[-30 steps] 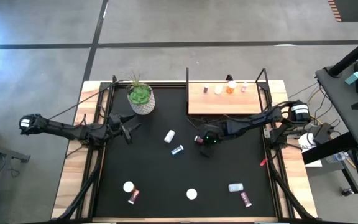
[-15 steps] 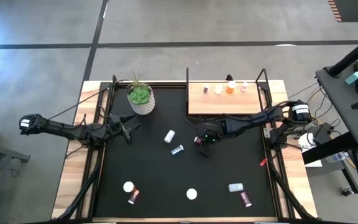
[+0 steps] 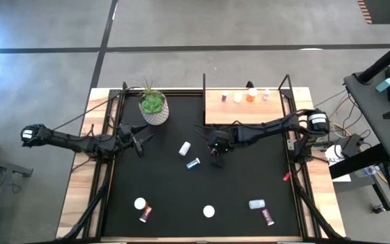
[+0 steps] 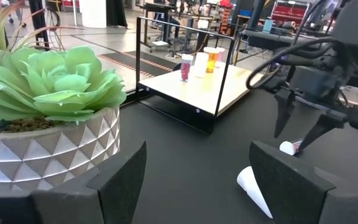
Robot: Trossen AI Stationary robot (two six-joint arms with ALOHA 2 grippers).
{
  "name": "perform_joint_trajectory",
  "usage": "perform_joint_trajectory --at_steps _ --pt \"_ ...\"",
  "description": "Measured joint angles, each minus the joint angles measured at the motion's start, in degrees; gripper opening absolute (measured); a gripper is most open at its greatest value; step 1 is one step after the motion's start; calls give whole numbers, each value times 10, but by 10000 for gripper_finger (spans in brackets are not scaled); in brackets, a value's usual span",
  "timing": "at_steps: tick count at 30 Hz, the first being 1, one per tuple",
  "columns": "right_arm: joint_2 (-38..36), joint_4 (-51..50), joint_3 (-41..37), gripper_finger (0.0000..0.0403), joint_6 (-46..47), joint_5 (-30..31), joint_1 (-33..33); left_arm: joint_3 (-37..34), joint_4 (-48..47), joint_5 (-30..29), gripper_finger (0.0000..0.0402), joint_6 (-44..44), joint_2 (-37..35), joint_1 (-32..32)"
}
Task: Pick and place medicine bottles onto shelf by color
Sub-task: Put the right blue pill bottle on the shelf aligned with the other blue pill bottle
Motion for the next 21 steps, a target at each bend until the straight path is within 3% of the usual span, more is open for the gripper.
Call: perform_joint_trajectory --at_steps 10,21 --pt "28 -1 -1 195 1 -1 -9 0 0 0 270 0 0 0" --pt "26 -4 -1 107 -6 -2 -9 0 0 0 270 0 0 0"
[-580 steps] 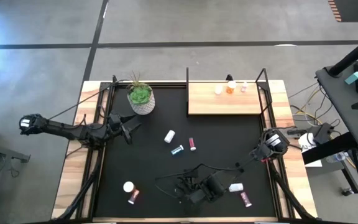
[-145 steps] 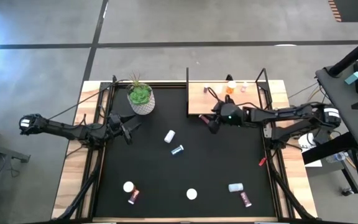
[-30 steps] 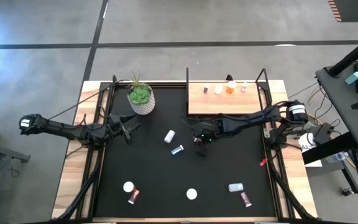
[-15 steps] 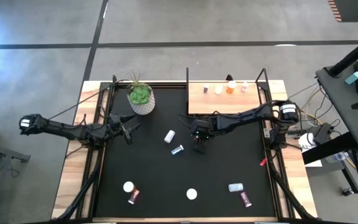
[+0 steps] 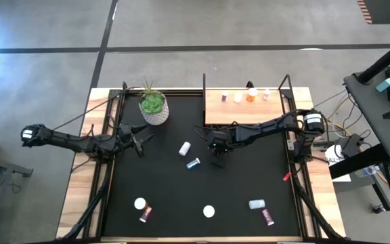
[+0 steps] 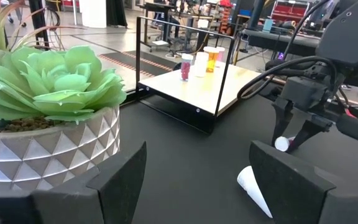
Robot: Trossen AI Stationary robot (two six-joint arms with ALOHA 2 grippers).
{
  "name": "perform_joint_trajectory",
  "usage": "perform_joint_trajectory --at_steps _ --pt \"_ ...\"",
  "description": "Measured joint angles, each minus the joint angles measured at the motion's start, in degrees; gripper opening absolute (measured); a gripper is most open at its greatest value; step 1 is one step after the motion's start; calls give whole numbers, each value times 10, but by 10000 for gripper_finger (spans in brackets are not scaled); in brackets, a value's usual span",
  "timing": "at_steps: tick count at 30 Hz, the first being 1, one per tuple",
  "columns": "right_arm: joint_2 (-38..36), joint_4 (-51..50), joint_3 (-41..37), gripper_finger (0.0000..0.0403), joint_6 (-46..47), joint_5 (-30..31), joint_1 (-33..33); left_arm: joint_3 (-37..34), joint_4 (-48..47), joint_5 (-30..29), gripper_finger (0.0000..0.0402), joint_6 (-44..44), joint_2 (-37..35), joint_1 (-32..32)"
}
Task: Pick and place medicine bottles onto shelf by color
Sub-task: Put the right blue pill bottle on the shelf aligned with the other blue pill bottle
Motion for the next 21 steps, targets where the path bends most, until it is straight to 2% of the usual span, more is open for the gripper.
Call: perform_joint_trajectory --at_steps 8,11,14,17,21 --pt "-29 -20 -1 112 -7 8 -2 0 0 0 270 0 0 0" --pt "-55 -19 -4 110 -12 67 -1 0 0 0 270 0 0 0" --pt "-83 -5 -22 109 -14 175 -1 0 0 0 270 0 -1 0" --pt "-109 54 -61 112 -9 264 -1 0 0 0 270 0 0 0" --pt "-134 205 -130 116 -25 299 -5 0 0 0 270 0 0 0"
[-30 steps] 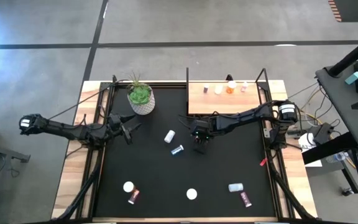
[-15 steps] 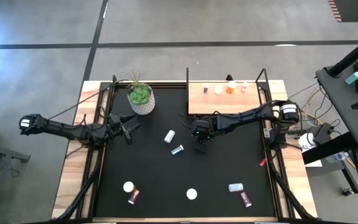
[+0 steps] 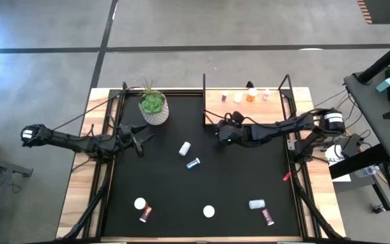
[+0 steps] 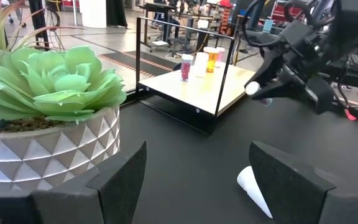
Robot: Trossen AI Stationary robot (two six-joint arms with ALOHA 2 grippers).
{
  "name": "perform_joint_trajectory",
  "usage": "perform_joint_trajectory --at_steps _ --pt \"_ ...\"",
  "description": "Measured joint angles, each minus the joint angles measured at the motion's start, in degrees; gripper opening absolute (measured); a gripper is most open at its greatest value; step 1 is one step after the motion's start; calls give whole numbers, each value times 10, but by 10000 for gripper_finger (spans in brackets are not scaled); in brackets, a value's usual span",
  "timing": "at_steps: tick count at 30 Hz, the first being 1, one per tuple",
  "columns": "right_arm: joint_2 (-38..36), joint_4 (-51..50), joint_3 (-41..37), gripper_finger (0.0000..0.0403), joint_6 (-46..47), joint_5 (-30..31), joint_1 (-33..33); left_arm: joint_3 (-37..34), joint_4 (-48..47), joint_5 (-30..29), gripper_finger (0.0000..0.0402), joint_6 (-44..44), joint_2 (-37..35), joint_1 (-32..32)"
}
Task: Pick and place medicine bottles onto shelf by color
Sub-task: Put the right blue pill bottle on the shelf aligned with the other blue pill bottle
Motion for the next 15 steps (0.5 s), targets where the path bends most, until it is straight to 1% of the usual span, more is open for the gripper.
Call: perform_joint_trajectory --at_steps 5,8,13,15 --pt "-8 230 -92 117 -26 6 -15 0 0 0 270 0 0 0" --pt "-2 368 -138 114 -41 21 -22 0 0 0 270 0 0 0" --pt "22 571 -207 114 -54 52 -32 0 0 0 270 0 0 0" --pt "37 649 -226 115 -67 55 -33 0 0 0 270 0 0 0"
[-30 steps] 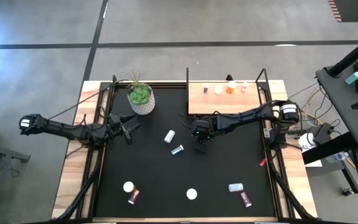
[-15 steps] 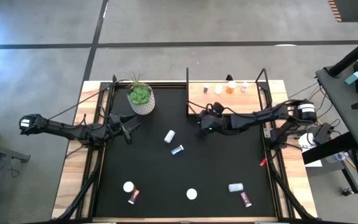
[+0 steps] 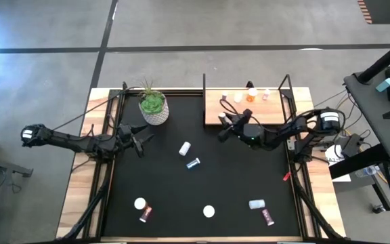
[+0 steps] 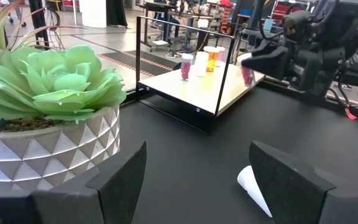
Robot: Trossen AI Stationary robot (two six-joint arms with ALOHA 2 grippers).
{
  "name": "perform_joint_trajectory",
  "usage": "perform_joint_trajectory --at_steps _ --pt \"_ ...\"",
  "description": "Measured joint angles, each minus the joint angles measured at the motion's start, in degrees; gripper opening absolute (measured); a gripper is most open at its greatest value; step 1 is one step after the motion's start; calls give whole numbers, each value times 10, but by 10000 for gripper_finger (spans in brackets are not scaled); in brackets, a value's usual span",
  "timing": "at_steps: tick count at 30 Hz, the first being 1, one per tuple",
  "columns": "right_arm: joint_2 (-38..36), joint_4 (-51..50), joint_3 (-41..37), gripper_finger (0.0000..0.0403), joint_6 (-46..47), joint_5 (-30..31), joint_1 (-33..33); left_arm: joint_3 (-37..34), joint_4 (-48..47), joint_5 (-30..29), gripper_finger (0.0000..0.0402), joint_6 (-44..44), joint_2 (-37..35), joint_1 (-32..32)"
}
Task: Pick and place medicine bottles onto shelf by color
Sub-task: Put the right blue pill bottle on the shelf aligned with the other blue pill bottle
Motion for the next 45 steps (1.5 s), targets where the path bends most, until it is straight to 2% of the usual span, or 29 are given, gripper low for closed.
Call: perform_joint_trajectory --at_steps 7,14,17,25,36,45 --pt "76 143 -20 112 -41 29 -2 0 0 0 270 0 0 0" --pt "153 226 -4 114 -52 114 -6 0 0 0 270 0 0 0" --pt "180 260 -2 114 -44 129 -12 0 0 0 270 0 0 0" --pt "205 261 0 113 -17 132 -32 0 0 0 270 0 0 0" --pt "221 261 29 112 -80 132 -42 0 0 0 270 0 1 0" --pt "242 262 36 111 -45 132 -42 0 0 0 270 0 0 0"
